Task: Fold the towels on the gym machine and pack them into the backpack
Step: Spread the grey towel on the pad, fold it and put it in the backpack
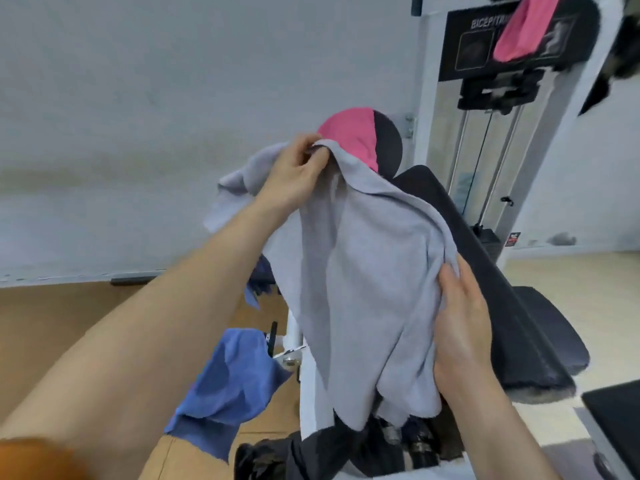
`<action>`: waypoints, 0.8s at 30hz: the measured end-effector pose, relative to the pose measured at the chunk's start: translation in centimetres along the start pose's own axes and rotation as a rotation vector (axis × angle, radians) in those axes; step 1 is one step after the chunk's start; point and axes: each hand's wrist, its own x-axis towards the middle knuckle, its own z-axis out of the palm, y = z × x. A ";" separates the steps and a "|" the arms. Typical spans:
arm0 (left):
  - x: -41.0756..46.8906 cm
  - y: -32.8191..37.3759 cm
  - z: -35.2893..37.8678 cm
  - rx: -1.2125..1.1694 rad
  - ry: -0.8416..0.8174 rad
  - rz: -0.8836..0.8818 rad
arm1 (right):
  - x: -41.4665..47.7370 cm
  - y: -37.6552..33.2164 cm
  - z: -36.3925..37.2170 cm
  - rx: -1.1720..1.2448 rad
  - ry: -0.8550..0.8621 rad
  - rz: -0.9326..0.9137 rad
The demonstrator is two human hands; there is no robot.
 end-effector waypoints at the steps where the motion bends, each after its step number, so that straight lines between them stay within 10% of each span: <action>1: 1.1 -1.2 1.3 0.006 -0.139 -0.014 | 0.8 0.6 0.1 -0.061 0.053 -0.016; 11: -9.6 -21.8 2.4 0.353 -0.875 -0.064 | 2.3 8.3 2.5 -1.377 0.247 0.149; 24: -14.8 -25.1 -8.2 0.296 -0.738 -0.065 | -9.1 18.3 13.8 -1.198 -0.229 0.125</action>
